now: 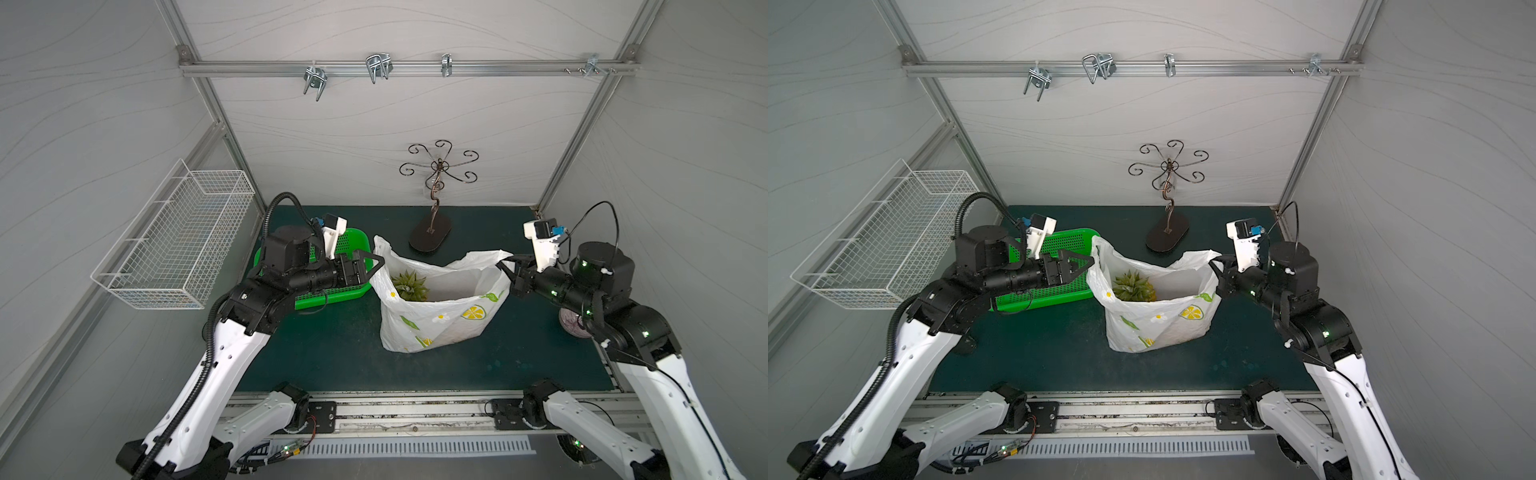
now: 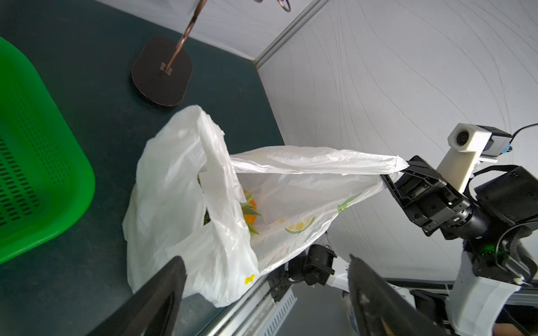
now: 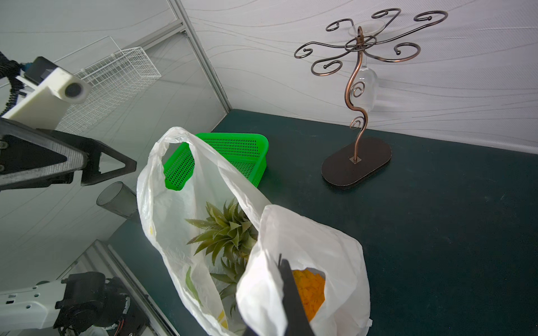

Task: Place the pineapple into a plastic bag & tie a knot
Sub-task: Adjust the plastic bag at the center of the board.

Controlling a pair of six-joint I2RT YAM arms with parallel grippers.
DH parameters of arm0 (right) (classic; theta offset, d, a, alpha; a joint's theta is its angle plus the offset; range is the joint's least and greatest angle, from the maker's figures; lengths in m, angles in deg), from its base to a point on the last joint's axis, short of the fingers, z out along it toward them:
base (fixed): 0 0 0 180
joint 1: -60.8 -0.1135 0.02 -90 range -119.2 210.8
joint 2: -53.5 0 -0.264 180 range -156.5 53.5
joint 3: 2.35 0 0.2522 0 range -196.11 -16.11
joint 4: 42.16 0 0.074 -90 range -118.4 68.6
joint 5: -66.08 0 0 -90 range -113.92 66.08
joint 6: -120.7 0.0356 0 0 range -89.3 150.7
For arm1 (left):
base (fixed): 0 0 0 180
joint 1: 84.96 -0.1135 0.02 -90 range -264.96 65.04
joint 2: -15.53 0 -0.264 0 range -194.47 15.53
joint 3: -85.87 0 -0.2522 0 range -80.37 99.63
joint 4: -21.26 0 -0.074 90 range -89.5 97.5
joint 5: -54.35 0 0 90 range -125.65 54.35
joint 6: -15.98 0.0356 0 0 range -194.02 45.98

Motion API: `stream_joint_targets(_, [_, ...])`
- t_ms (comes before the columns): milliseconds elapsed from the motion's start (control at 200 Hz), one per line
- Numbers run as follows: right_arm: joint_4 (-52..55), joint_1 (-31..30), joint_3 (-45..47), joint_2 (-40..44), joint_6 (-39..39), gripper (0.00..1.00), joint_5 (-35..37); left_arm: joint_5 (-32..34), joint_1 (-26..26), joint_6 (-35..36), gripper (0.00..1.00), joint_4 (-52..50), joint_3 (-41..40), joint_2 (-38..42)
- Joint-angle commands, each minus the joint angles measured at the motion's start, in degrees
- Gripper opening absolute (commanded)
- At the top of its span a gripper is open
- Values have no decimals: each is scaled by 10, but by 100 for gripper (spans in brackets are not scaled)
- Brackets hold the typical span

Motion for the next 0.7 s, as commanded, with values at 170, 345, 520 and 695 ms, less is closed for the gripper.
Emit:
stream_joint_targets(170, [0, 2, 0, 29, -30, 0, -33, -94, -33, 139, 91, 148, -52, -13])
stream_joint_targets(345, [1, 2, -3, 22, -32, 0, -45, -119, -33, 175, 72, 103, 1, -85])
stream_joint_targets(520, [2, 2, -2, 25, -39, 0, -41, -94, -33, 208, 25, 14, 44, -128])
stream_joint_targets(695, [12, 2, 0, 21, -51, 0, -27, -98, -32, 178, 0, 129, 22, -82])
